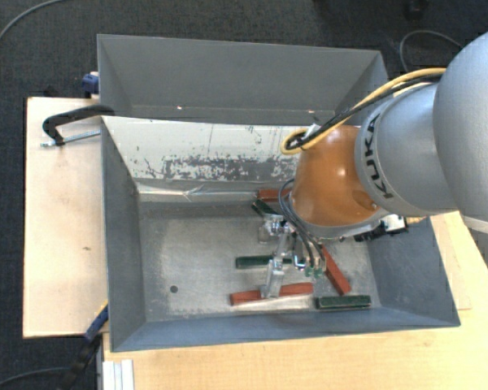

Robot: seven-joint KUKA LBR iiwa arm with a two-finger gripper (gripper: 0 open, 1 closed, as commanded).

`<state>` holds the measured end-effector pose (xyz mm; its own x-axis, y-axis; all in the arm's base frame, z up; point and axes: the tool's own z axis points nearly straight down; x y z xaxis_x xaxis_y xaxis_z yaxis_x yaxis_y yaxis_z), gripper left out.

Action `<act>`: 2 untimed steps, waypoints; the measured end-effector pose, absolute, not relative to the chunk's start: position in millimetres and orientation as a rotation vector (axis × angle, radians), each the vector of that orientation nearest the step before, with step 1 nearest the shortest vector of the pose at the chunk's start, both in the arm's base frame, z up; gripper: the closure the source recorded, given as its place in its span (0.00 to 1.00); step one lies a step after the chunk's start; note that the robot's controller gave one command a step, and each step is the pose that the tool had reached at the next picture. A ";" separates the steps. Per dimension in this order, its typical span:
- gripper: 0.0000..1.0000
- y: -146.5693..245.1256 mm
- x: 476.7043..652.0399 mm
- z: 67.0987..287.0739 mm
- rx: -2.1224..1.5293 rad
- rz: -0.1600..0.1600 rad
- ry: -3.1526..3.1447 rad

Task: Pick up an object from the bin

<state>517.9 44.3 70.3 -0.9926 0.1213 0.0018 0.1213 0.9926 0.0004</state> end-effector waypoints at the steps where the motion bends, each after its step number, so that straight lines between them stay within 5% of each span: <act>1: 1.00 44.0 518.1 70.5 -0.193 -0.002 -3.136; 2: 1.00 46.5 521.6 223.8 -0.209 -0.005 -3.148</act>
Offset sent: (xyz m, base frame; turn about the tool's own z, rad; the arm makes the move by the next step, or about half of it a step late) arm 0.0000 0.0000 0.0000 0.0000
